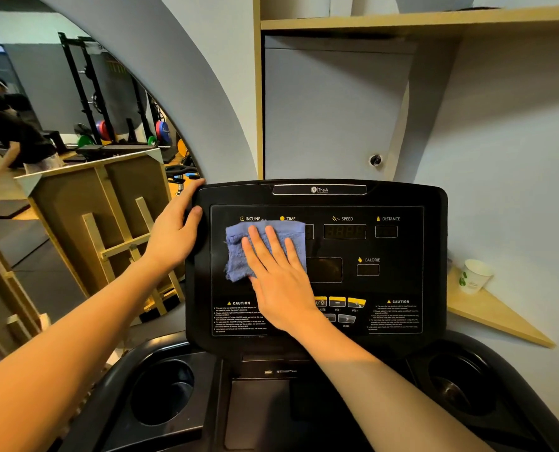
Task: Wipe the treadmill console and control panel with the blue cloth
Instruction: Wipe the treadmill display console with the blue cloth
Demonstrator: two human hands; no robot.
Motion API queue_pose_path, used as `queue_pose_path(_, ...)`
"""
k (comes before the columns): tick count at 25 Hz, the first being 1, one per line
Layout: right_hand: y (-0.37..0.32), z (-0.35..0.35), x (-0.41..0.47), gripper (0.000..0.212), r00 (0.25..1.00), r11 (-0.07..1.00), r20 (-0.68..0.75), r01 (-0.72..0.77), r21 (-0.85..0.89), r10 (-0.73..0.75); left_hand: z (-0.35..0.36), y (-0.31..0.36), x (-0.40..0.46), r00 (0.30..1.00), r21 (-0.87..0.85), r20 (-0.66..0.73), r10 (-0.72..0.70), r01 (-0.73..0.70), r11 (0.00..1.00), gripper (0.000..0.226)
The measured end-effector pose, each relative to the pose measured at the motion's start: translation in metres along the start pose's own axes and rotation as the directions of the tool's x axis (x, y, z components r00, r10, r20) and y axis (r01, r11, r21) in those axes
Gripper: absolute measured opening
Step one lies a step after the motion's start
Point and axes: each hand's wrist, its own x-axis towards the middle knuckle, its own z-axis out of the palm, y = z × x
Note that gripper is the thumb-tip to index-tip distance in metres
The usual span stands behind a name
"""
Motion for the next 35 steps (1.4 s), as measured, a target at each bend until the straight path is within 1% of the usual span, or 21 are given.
queue_pose_path(2, 0.01, -0.005, 0.012, 0.068, 1.0, 1.0, -0.018, -0.001, -0.007, 0.001, -0.001, 0.001, 0.0, 1.0, -0.001, 0.001, -0.001, 0.001, 1.0, 0.05)
queue_pose_path(7, 0.033, -0.012, 0.018, 0.069, 0.998, 0.998, -0.03, 0.048, -0.035, -0.049, -0.001, 0.005, -0.001, 1.0, 0.004, -0.004, -0.007, 0.007, 1.0, 0.05)
queue_pose_path(15, 0.073, -0.019, -0.002, 0.067, 0.999, 0.999, -0.052, -0.006, -0.05, 0.003, -0.001, 0.004, -0.001, 0.999, -0.002, 0.0, -0.032, 0.032, 0.999, 0.049)
queue_pose_path(22, 0.117, -0.029, -0.027, 0.065, 0.995, 0.99, -0.02, -0.096, -0.103, 0.094, -0.002, 0.004, -0.001, 0.999, 0.003, 0.005, -0.039, 0.039, 0.999, 0.05)
queue_pose_path(28, 0.136, -0.033, -0.048, 0.065, 0.979, 0.974, -0.012, -0.204, -0.099, 0.204, -0.002, 0.007, -0.002, 0.999, -0.006, 0.003, -0.049, 0.049, 0.999, 0.05)
queue_pose_path(32, 0.136, -0.032, -0.063, 0.064, 0.963, 0.963, -0.008, -0.268, -0.024, 0.268, -0.001, 0.007, -0.002, 0.999, 0.001, -0.002, -0.047, 0.047, 0.999, 0.05)
queue_pose_path(35, 0.135, -0.028, -0.08, 0.064, 0.956, 0.956, 0.007, -0.292, -0.009, 0.292, -0.001, 0.006, -0.002, 0.999, 0.006, -0.007, -0.043, 0.043, 0.999, 0.05)
